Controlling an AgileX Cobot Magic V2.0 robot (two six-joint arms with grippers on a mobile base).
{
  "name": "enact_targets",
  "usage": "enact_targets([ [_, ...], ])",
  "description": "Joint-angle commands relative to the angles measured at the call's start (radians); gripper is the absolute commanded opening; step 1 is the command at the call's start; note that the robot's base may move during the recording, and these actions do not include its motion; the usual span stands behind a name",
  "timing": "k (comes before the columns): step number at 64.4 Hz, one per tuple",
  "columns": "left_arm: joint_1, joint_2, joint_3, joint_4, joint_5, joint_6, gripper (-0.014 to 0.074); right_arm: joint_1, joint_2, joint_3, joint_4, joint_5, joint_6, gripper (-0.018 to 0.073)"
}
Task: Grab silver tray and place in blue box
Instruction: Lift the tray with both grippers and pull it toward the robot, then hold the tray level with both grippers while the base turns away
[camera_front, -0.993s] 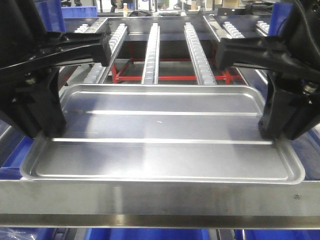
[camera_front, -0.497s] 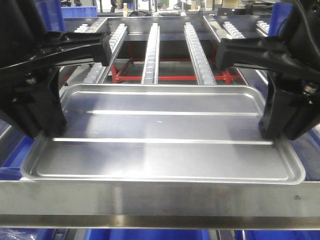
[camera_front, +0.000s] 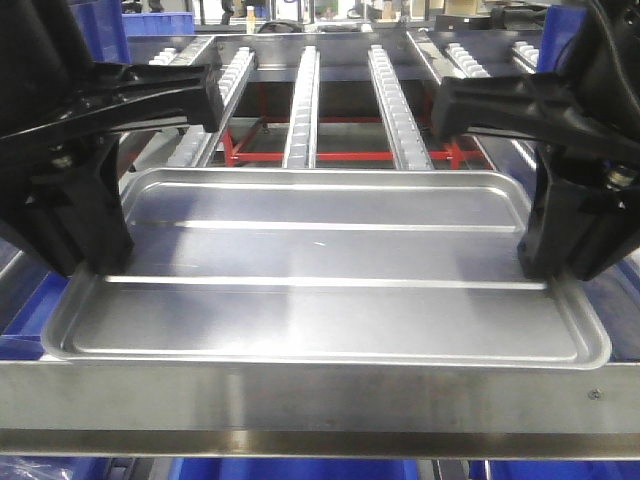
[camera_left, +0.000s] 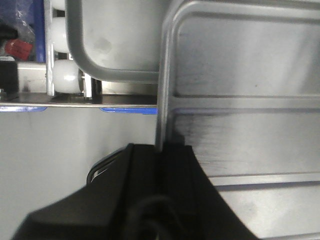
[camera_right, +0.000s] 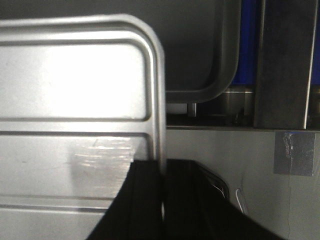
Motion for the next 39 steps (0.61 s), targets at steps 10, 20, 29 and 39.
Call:
enact_targets([
  [10, -0.005, -0.035, -0.022, 0.023, -0.008, -0.010, -0.0104, -0.001, -0.032, -0.024, -0.040, -0.010, 0.001, 0.0059],
  [20, -0.005, -0.031, -0.022, 0.023, -0.008, -0.010, -0.0104, -0.001, -0.032, -0.024, -0.040, -0.010, 0.001, 0.0059],
  [29, -0.005, -0.031, -0.022, 0.023, -0.008, -0.010, -0.0104, -0.001, -0.032, -0.024, -0.040, -0.010, 0.001, 0.0059],
  [39, -0.005, -0.031, -0.022, 0.023, -0.008, -0.010, -0.0104, -0.001, -0.032, -0.024, -0.040, -0.010, 0.001, 0.0059],
])
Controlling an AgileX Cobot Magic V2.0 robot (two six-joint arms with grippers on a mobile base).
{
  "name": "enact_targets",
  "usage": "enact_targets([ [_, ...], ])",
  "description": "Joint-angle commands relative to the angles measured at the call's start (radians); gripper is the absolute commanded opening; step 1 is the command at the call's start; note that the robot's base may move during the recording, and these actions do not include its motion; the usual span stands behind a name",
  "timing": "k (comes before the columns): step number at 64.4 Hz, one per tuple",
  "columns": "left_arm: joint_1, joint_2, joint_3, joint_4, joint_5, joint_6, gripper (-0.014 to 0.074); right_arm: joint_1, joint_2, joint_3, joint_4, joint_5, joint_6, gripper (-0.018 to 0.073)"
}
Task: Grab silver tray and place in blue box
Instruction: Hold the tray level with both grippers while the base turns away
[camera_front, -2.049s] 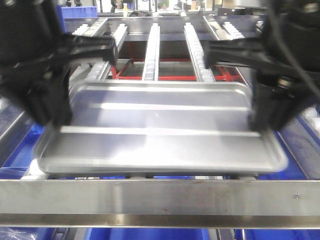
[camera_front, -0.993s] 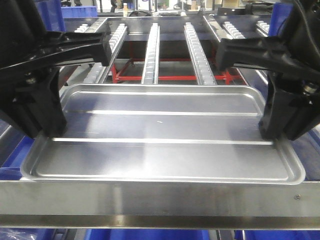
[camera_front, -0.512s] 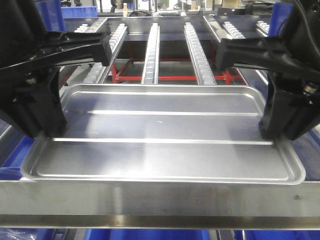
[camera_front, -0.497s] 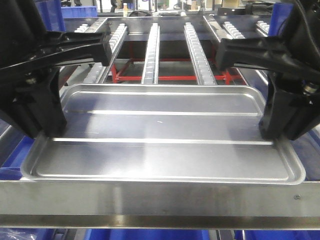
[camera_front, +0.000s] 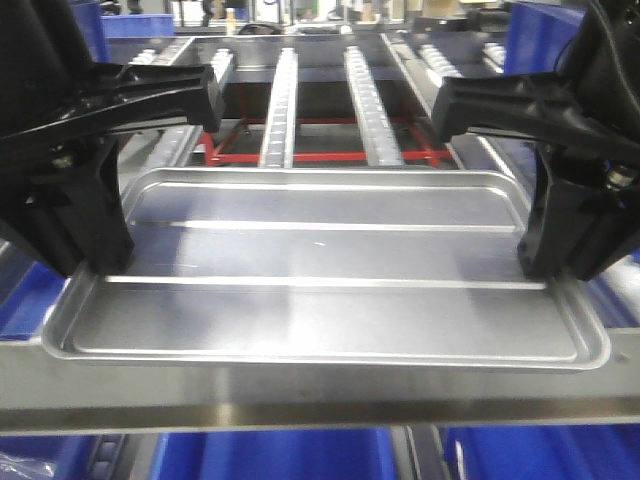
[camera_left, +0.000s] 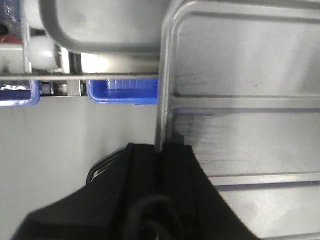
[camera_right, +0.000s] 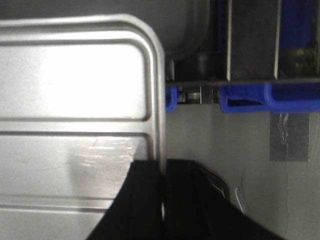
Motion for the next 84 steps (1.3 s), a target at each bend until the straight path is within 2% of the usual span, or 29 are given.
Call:
enact_targets([
  [1, -0.005, -0.031, -0.022, 0.023, -0.008, -0.010, -0.0104, -0.001, -0.032, -0.024, -0.040, -0.010, 0.001, 0.0059],
  [84, -0.005, -0.031, -0.022, 0.019, -0.008, -0.010, -0.0104, -0.001, -0.032, -0.024, -0.040, -0.008, 0.001, 0.0059],
])
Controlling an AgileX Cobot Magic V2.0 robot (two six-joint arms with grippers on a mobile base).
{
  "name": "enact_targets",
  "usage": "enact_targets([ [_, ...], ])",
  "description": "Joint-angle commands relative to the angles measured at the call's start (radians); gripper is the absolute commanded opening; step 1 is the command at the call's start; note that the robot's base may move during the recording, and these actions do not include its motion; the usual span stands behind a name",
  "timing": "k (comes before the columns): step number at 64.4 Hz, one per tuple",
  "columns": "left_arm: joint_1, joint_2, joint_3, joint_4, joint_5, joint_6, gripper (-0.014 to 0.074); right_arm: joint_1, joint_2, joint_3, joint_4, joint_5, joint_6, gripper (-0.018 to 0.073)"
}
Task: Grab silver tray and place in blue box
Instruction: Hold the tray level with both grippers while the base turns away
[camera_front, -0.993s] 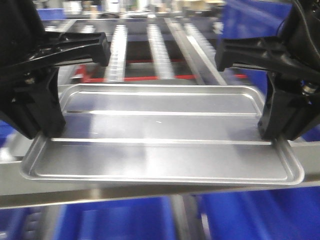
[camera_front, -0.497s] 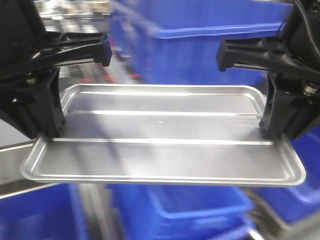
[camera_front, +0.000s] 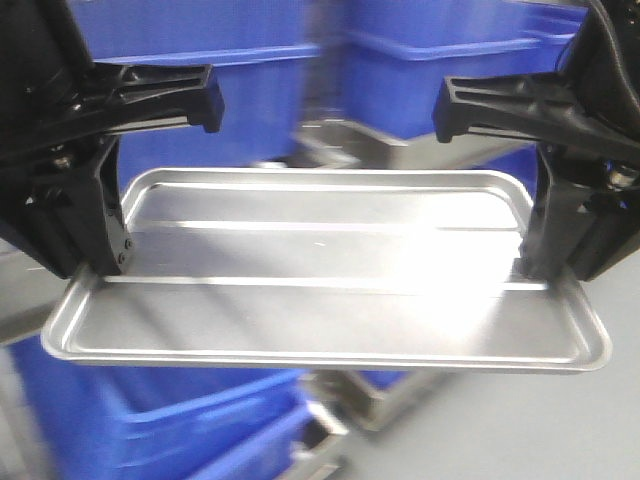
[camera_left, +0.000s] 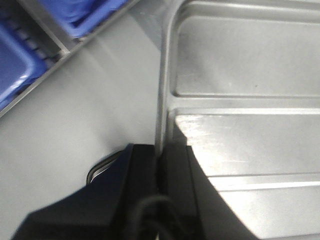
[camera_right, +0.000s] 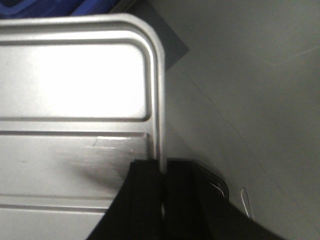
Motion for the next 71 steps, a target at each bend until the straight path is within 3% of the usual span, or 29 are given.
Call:
enact_targets([
  [1, -0.005, -0.031, -0.022, 0.019, -0.008, -0.010, -0.0104, -0.002, -0.032, -0.024, -0.040, -0.011, -0.001, 0.0059],
  [71, -0.005, -0.031, -0.022, 0.019, -0.008, -0.010, -0.0104, -0.002, -0.032, -0.024, -0.040, -0.010, -0.001, 0.0059],
])
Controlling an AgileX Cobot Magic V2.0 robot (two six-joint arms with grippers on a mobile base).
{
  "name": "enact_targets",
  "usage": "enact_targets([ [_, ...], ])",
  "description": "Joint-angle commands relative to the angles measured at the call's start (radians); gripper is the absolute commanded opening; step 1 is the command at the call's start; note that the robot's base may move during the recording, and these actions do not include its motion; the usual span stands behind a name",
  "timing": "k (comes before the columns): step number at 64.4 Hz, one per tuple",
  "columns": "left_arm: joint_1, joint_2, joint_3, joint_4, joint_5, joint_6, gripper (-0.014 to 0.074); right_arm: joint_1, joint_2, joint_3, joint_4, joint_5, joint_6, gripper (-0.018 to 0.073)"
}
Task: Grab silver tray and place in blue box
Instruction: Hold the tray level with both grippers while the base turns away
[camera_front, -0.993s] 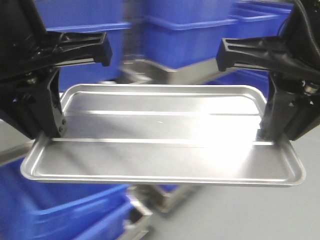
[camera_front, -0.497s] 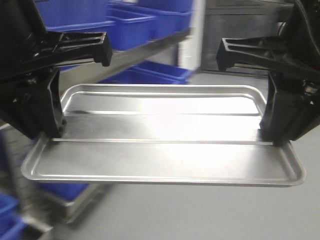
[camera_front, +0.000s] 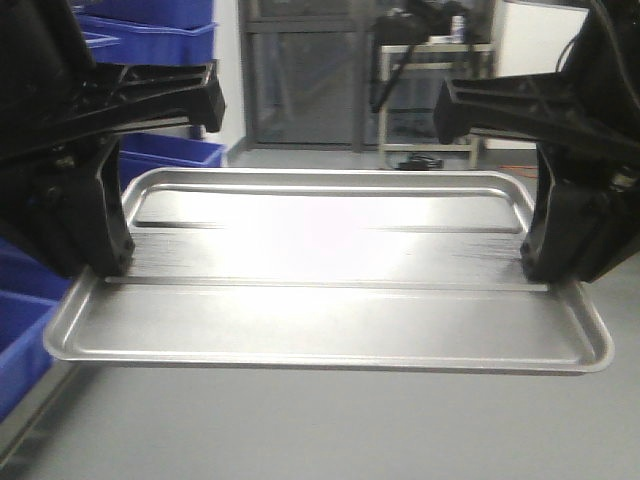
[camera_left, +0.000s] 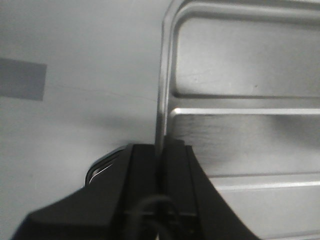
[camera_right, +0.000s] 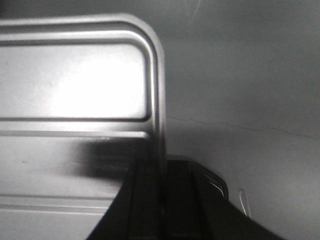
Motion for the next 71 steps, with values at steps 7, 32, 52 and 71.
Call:
enact_targets([
  [7, 0.004, -0.031, -0.022, 0.023, -0.006, -0.010, -0.0104, -0.002, -0.032, -0.024, -0.040, -0.014, -0.001, 0.0059],
  [32, 0.004, -0.031, -0.022, 0.023, -0.006, -0.010, -0.0104, -0.002, -0.032, -0.024, -0.040, -0.014, -0.001, 0.0059],
  [52, 0.004, -0.031, -0.022, 0.023, -0.006, -0.010, -0.0104, -0.002, -0.032, -0.024, -0.040, -0.014, -0.001, 0.0059],
  [71, 0.004, -0.031, -0.022, 0.023, -0.006, -0.010, -0.0104, -0.002, -0.032, -0.024, -0.040, -0.014, -0.001, 0.0059],
])
